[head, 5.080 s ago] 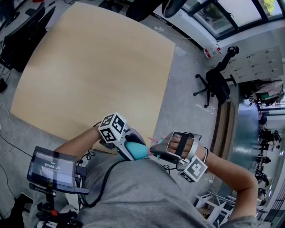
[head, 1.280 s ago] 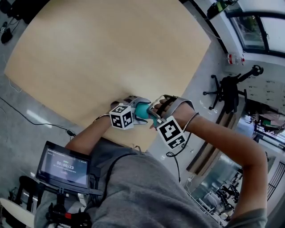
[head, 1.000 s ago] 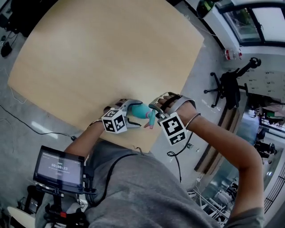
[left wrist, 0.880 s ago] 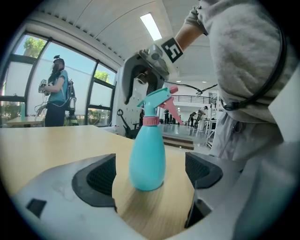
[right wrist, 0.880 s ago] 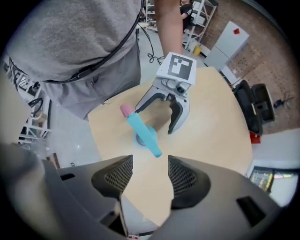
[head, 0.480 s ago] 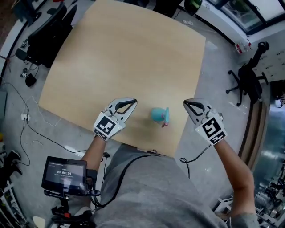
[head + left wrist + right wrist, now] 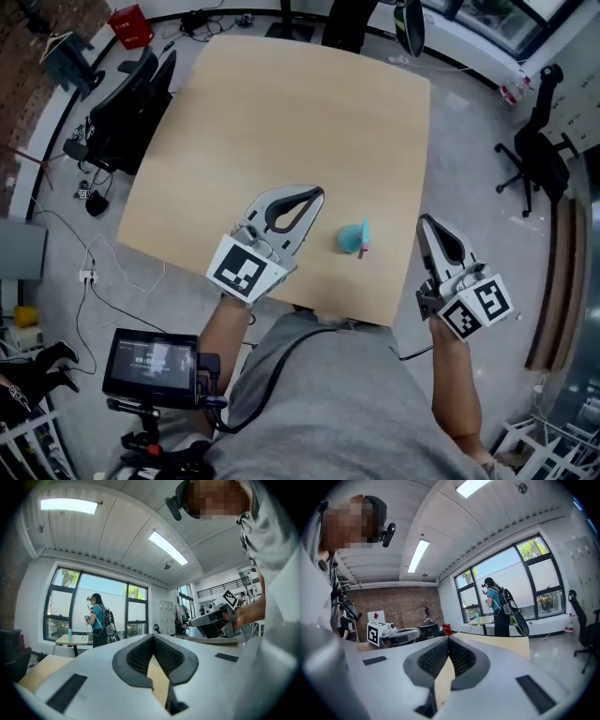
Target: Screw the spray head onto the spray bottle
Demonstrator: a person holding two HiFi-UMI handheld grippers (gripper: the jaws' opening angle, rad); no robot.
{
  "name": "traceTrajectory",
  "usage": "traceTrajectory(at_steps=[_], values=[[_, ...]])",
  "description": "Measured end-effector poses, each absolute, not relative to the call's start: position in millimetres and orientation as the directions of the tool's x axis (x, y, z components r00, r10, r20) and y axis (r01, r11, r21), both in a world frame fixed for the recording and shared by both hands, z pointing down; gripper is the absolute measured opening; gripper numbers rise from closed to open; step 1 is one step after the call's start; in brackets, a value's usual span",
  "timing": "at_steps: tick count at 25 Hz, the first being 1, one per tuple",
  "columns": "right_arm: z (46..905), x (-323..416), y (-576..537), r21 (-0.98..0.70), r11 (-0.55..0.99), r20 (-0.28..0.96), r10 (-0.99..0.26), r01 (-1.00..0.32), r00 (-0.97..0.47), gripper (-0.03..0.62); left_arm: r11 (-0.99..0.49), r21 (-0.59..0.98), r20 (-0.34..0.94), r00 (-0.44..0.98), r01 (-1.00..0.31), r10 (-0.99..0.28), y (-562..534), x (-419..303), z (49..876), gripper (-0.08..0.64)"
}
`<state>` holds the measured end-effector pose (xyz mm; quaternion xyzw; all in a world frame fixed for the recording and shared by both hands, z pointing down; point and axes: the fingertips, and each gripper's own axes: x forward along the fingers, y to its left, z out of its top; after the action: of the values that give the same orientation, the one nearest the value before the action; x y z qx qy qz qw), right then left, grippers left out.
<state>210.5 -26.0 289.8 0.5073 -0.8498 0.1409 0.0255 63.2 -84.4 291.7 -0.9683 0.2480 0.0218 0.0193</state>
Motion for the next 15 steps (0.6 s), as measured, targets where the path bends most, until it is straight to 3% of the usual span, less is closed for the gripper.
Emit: traceTrajectory(at_steps=[15], values=[[253, 296, 186, -0.193, 0.445, 0.145, -0.868, -0.874, -0.474, 0.005, -0.872, -0.047, -0.007, 0.873, -0.488, -0.488, 102, 144, 254, 0.005]])
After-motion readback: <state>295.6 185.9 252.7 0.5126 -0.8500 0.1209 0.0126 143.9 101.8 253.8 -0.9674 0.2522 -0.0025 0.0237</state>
